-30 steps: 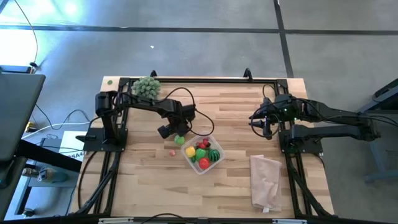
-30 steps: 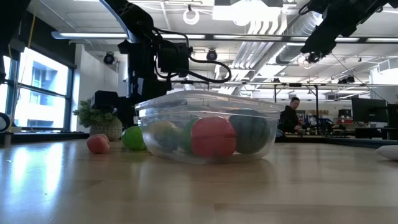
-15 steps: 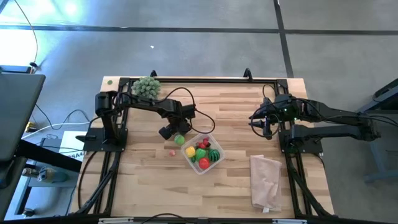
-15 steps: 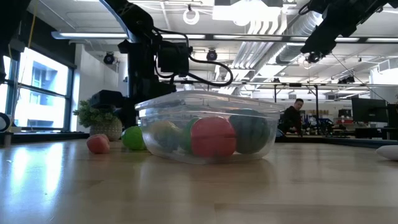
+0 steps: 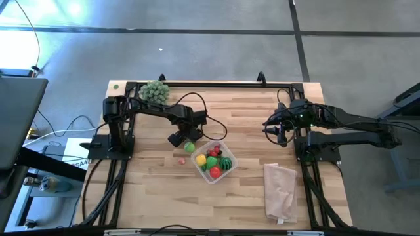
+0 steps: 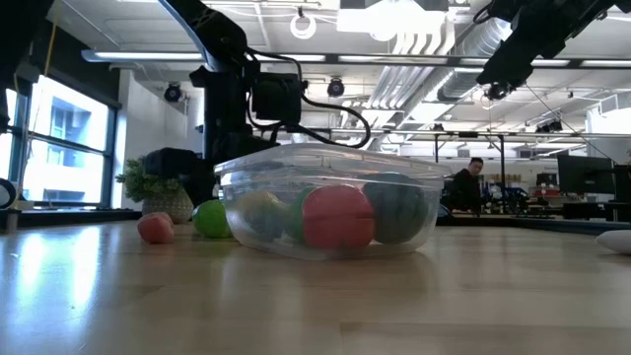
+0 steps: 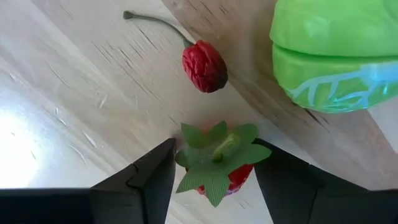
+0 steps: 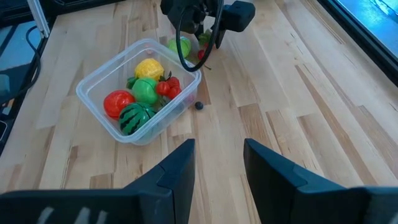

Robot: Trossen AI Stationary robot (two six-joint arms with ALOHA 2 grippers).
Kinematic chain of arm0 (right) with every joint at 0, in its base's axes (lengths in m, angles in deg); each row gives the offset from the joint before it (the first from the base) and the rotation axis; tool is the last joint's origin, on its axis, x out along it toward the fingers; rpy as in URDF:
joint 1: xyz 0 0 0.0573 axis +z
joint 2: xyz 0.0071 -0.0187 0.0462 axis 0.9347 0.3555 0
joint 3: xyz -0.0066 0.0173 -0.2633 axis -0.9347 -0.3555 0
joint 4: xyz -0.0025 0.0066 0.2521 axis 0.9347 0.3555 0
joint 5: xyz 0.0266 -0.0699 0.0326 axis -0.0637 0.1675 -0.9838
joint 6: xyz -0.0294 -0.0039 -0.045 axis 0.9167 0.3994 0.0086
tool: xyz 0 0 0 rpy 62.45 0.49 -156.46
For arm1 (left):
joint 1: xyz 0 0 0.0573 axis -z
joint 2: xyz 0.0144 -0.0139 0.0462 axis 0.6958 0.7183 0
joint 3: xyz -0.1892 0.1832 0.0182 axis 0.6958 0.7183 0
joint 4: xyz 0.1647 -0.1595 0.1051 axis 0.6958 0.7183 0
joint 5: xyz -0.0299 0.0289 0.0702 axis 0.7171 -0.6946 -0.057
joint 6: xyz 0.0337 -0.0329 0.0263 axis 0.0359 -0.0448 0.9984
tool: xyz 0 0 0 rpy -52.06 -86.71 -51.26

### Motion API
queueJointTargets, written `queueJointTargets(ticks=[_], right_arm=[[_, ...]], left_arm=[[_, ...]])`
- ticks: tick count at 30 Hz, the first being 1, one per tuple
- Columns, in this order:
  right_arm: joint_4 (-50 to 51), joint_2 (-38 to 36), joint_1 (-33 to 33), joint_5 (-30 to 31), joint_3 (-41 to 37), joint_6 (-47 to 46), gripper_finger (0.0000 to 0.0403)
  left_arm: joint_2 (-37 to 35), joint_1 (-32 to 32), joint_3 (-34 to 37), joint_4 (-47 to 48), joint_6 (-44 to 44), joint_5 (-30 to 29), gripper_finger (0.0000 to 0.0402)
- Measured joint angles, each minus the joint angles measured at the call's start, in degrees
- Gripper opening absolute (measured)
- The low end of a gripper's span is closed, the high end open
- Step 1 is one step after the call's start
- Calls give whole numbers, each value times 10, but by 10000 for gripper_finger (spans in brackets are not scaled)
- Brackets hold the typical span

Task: Pick and placing Produce into tupperware
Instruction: Put the red strawberry into the transparent bin

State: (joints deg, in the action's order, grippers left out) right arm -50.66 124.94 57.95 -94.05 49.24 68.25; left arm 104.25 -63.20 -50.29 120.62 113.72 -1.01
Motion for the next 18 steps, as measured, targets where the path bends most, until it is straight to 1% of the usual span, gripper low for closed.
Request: queueJointTargets(ticks=[9, 14, 18], right_arm=[[0, 0, 0, 0, 0, 0, 129], [0, 0, 0, 0, 0, 0, 129], [0, 0, 0, 0, 0, 0, 129]], left_arm=[[1, 1, 0, 11, -39, -15, 167], [1, 1, 0, 14, -40, -16, 147], [2, 1, 1, 13, -40, -16, 140]])
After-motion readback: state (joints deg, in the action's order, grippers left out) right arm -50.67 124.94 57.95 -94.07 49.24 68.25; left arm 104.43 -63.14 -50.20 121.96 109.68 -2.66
